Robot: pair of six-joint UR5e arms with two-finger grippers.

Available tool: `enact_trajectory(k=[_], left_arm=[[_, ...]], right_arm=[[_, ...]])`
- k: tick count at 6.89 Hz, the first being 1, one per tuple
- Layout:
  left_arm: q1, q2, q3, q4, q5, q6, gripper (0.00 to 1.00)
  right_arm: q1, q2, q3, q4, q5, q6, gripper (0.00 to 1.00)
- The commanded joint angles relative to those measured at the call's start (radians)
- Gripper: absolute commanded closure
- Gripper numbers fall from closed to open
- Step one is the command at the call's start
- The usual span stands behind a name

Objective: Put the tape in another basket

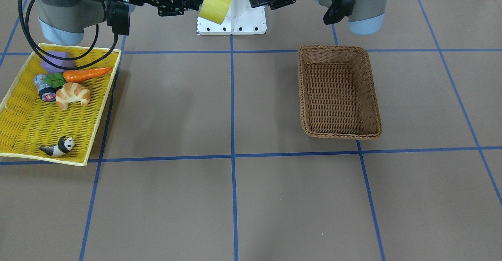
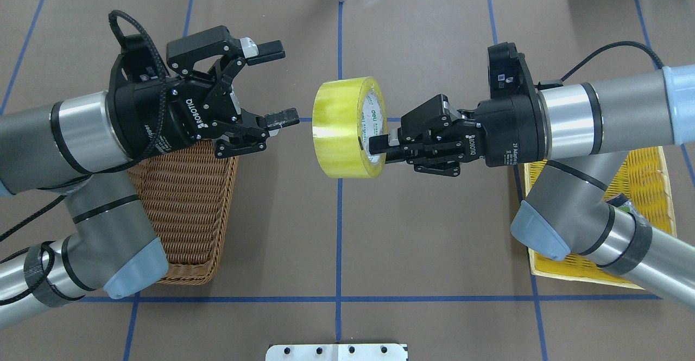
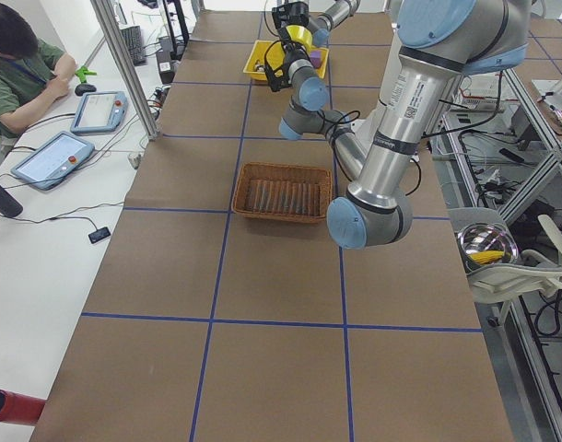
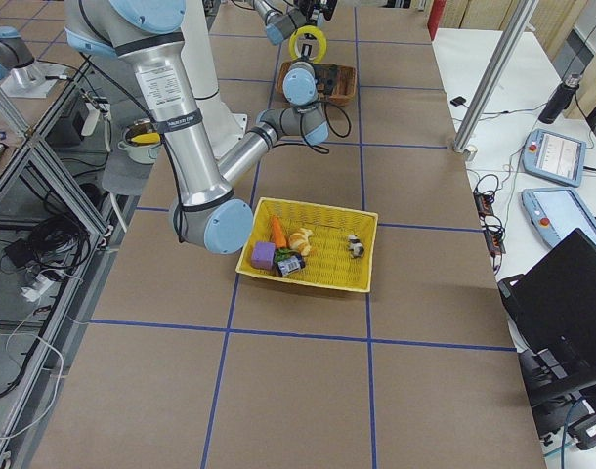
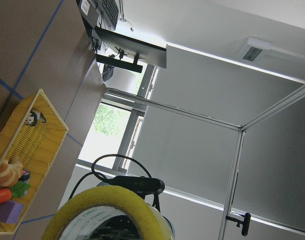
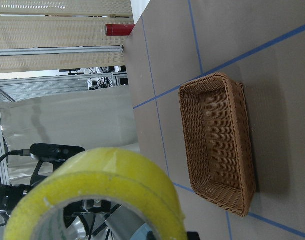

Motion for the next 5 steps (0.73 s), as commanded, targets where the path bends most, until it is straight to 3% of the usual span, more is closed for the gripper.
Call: enact_trajectory(k=[1, 5], left_arm=[[0.017, -0.008, 0.002, 0.001, 0.002, 0.001, 0.02], [0.052, -0.024, 0.003, 0.003, 0.005, 0.005, 0.06]], right_arm=[[-0.021, 0.001, 0.001, 0.01, 0.01, 0.014, 1.0], [-0.038, 0.002, 0.0, 0.01, 0.008, 0.012, 1.0]])
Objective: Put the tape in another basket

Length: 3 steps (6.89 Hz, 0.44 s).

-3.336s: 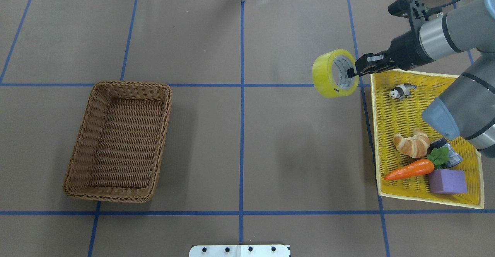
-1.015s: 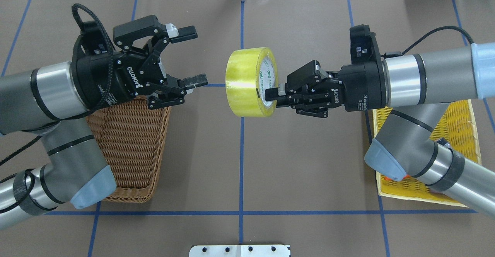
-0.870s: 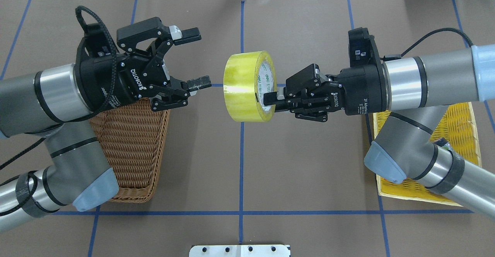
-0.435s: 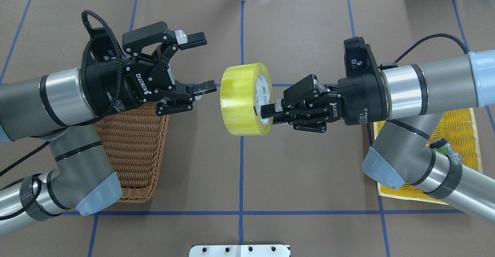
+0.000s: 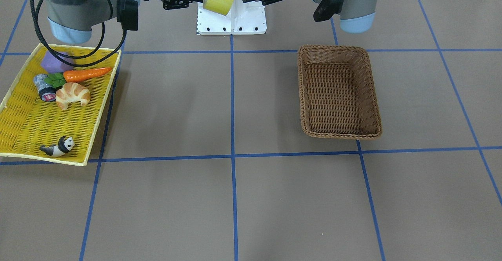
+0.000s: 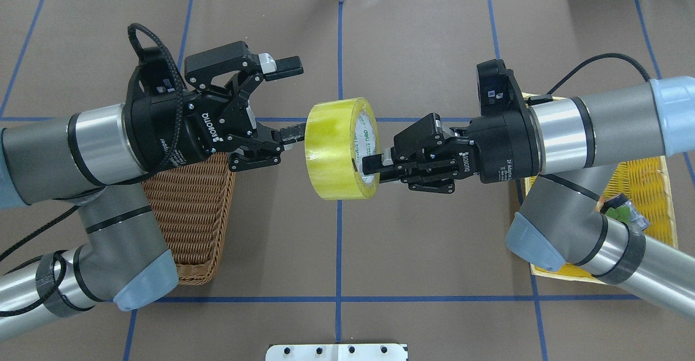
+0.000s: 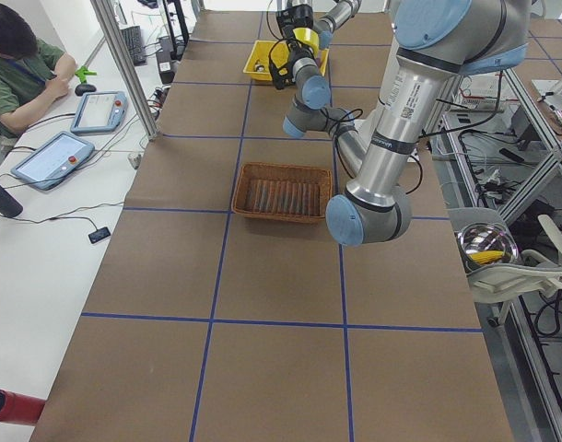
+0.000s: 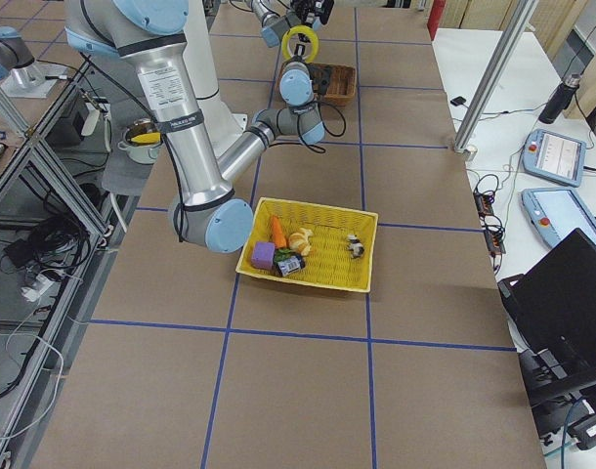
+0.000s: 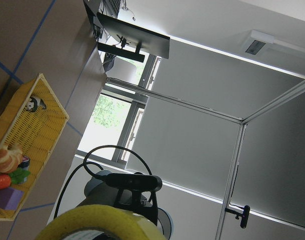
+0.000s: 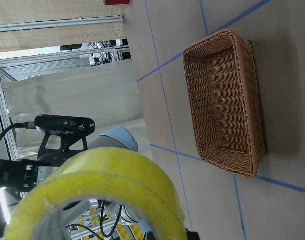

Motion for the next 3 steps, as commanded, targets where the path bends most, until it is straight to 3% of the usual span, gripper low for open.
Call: enact_trajectory(k=[1, 3], left_arm=[[0.03, -0.003, 0.001, 0.001, 0.002, 0.008, 0.11], [0.05, -0.003, 0.001, -0.003, 0.002, 0.009, 0.26]], right_arm=[[-0.005, 0.001, -0.001, 0.0, -0.001, -0.001, 1.0], [-0.005, 0.001, -0.001, 0.0, -0.001, -0.001, 1.0]])
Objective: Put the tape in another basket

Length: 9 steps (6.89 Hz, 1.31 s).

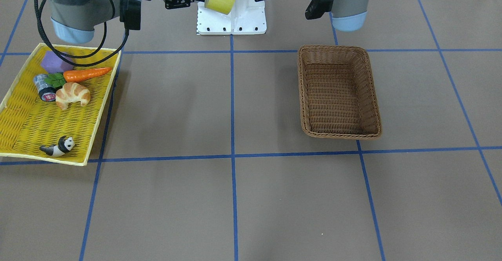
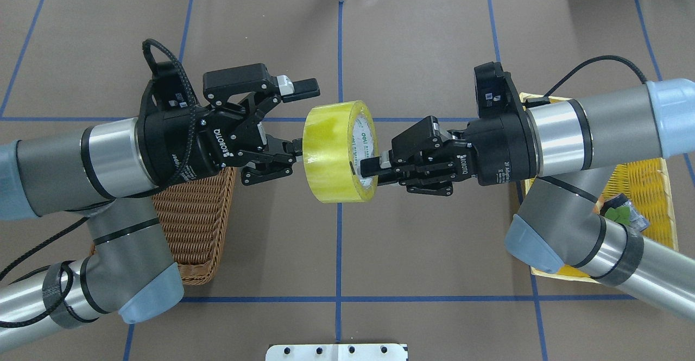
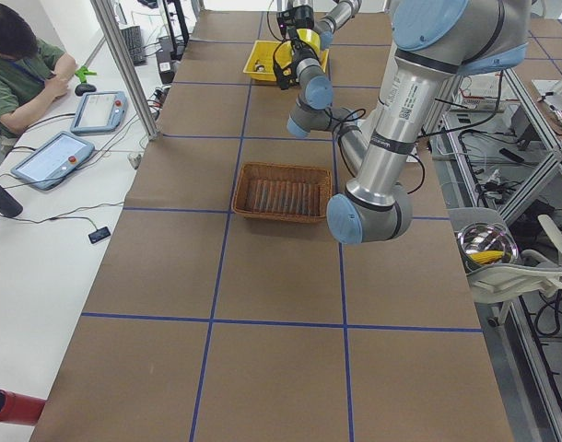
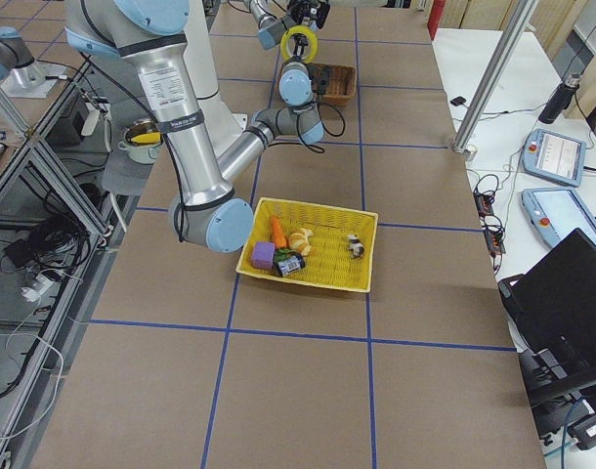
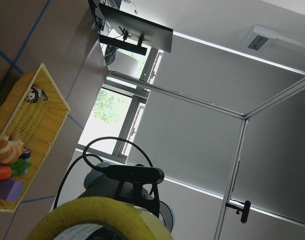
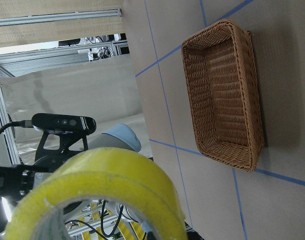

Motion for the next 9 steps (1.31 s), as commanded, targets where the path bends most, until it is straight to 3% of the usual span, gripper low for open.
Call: enact_trajectory(k=[1, 5, 6, 7, 8, 9], left_arm=[[0.02, 0.0, -0.001, -0.005, 0.001, 0.002, 0.27], [0.026, -0.011, -0.005, -0.005, 0.001, 0.002, 0.38], [0.029, -0.011, -0.005, -0.005, -0.001, 0.002, 0.57], [0.029, -0.011, -0.006, -0.005, -0.001, 0.002, 0.96], [0.029, -0.003, -0.006, -0.005, -0.002, 0.006, 1.0], [0.029, -0.008, -0.012, -0.007, -0.004, -0.006, 1.0]], right_arm=[[0.0, 0.0, -0.002, 0.0, 0.0, -0.002, 1.0], [-0.005, 0.0, -0.002, 0.002, 0.001, -0.002, 1.0], [-0.005, 0.0, 0.0, 0.002, 0.0, -0.002, 1.0], [-0.006, 0.0, 0.001, 0.002, -0.003, 0.005, 0.62], [-0.01, 0.0, 0.003, 0.002, -0.009, 0.015, 0.01], [-0.01, -0.001, 0.003, 0.003, -0.009, 0.024, 0.0]])
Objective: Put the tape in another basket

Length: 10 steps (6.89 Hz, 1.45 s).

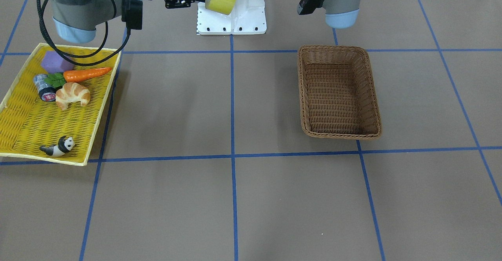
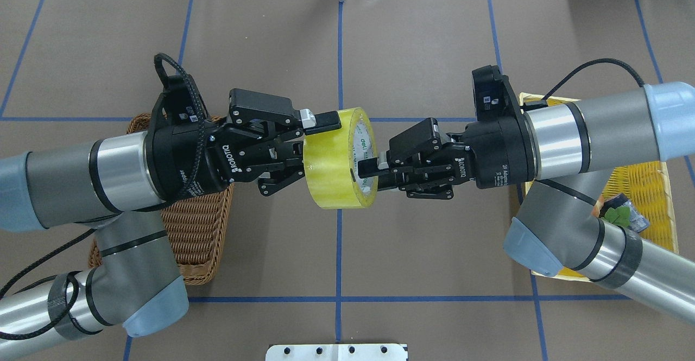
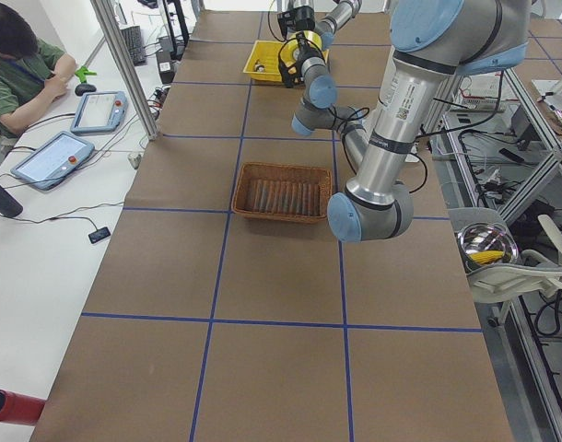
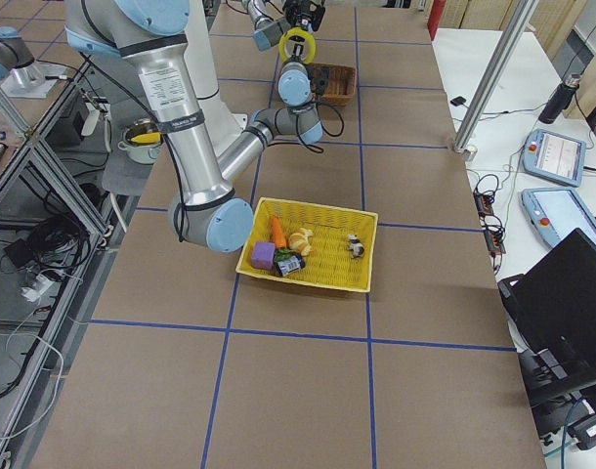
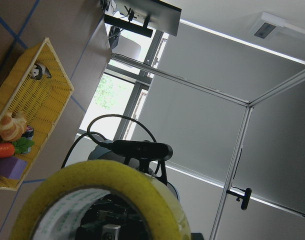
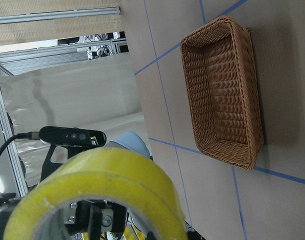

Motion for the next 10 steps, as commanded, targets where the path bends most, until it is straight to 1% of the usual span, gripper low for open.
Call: enact_trajectory(k=[1, 2, 3, 4, 5, 6, 7, 8, 9, 10], left_arm=[[0.0, 0.003, -0.016, -0.004, -0.002, -0.011, 1.0], [0.0, 0.011, -0.023, -0.005, -0.007, -0.012, 1.0], [0.0, 0.013, -0.026, -0.007, -0.012, -0.012, 1.0], [0.0, 0.014, -0.025, -0.022, -0.012, -0.012, 1.0], [0.0, 0.029, -0.028, -0.022, -0.013, -0.011, 1.0], [-0.012, 0.052, -0.031, -0.011, -0.012, 0.003, 1.0], [-0.044, 0.092, -0.028, -0.001, -0.01, 0.041, 1.0], [-0.057, 0.115, -0.028, 0.054, -0.013, 0.12, 1.0], [-0.071, 0.117, -0.029, 0.164, -0.033, 0.215, 1.0], [-0.128, 0.118, -0.034, 0.277, -0.079, 0.307, 1.0]], right_arm=[[-0.003, -0.003, -0.003, 0.001, 0.003, 0.003, 0.0], [-0.001, -0.009, -0.006, 0.002, 0.009, -0.003, 0.0], [0.003, -0.018, -0.009, 0.001, 0.017, -0.058, 0.0], [0.011, -0.041, -0.012, -0.001, 0.044, -0.092, 0.0], [0.055, -0.058, -0.019, -0.009, 0.078, -0.153, 0.0], [0.153, -0.06, -0.059, -0.016, 0.15, -0.248, 0.0], [0.231, -0.058, -0.1, -0.019, 0.167, -0.399, 0.0], [0.288, -0.06, -0.151, -0.021, 0.169, -0.531, 0.0], [0.336, -0.052, -0.209, -0.019, 0.166, -0.665, 0.0], [0.373, -0.053, -0.236, -0.059, 0.122, -0.885, 0.0]])
